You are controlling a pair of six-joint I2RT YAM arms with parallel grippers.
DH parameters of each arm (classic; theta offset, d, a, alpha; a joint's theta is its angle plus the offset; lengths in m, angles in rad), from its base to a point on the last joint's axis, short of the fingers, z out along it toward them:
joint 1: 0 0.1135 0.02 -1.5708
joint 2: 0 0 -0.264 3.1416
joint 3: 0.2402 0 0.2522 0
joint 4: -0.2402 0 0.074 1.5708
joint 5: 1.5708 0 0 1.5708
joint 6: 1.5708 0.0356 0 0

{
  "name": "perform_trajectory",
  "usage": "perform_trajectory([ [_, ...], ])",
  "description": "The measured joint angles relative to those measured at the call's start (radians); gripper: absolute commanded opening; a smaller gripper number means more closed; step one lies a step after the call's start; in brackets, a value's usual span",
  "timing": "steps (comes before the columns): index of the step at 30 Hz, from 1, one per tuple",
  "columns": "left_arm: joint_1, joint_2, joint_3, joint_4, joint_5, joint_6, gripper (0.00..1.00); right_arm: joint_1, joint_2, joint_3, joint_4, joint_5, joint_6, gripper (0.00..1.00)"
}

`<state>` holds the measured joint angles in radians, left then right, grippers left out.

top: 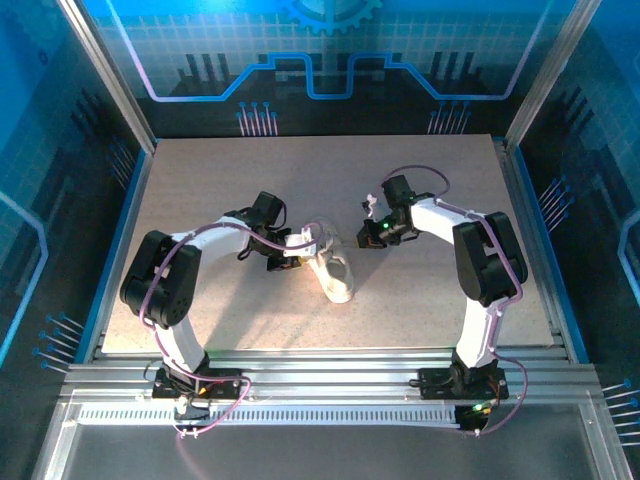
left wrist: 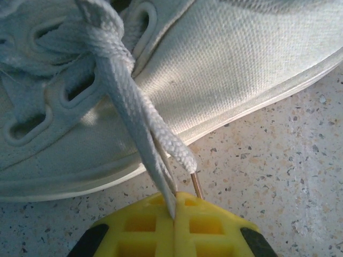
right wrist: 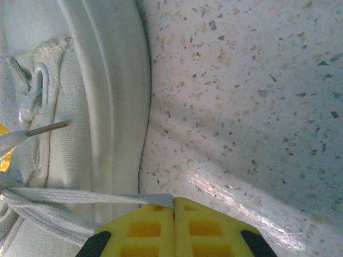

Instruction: Tie the shoes

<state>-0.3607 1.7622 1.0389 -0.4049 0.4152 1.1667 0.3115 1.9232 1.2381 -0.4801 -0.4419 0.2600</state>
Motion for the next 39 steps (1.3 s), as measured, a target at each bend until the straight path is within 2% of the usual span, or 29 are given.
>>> perform_trajectory([
  [1,0.0,-0.001,-0.003,0.003,0.0,-0.008,0.0,-0.004,0.001,0.0,-0.001,-0.003,0.0,0.0],
  [2,0.0,-0.003,-0.009,0.008,0.0,-0.014,0.24,-0.008,0.002,0.001,-0.002,-0.006,0.0,0.12],
  [3,0.0,-0.007,-0.015,0.015,0.0,-0.017,0.78,-0.011,0.002,0.002,-0.002,-0.012,0.0,0.31],
  [4,0.0,-0.017,-0.023,0.018,-0.01,-0.027,0.99,-0.015,0.0,0.006,-0.002,-0.005,0.003,0.43],
  [7,0.02,-0.082,-0.076,0.032,-0.027,-0.066,0.99,-0.051,-0.021,0.021,-0.004,0.017,0.001,0.57],
  [9,0.047,-0.154,-0.115,0.06,-0.026,-0.099,0.99,-0.084,-0.069,0.031,-0.006,0.022,-0.004,0.6],
  [15,0.152,-0.377,-0.135,0.143,-0.017,-0.225,0.99,-0.182,-0.34,0.012,0.048,0.097,-0.033,0.69],
  [17,0.182,-0.447,-0.148,0.18,-0.019,-0.286,0.99,-0.212,-0.456,-0.042,0.087,0.14,-0.042,0.82],
  [20,0.213,-0.559,-0.221,0.253,-0.05,-0.393,0.99,-0.246,-0.591,-0.141,0.117,0.197,-0.063,0.88],
  [25,0.243,-0.753,-0.412,0.384,-0.192,-0.603,0.99,-0.274,-0.701,-0.287,0.145,0.264,-0.096,0.92],
  [27,0.246,-0.82,-0.488,0.435,-0.272,-0.702,0.99,-0.274,-0.712,-0.335,0.158,0.282,-0.109,1.0],
  [30,0.249,-0.899,-0.586,0.491,-0.386,-0.837,0.99,-0.275,-0.723,-0.43,0.207,0.309,-0.125,1.0],
  [34,0.261,-0.925,-0.664,0.526,-0.507,-0.989,0.99,-0.277,-0.735,-0.56,0.303,0.345,-0.13,1.0],
  [39,0.277,-0.922,-0.72,0.569,-0.575,-1.1,0.99,-0.278,-0.736,-0.591,0.386,0.334,-0.126,1.0],
])
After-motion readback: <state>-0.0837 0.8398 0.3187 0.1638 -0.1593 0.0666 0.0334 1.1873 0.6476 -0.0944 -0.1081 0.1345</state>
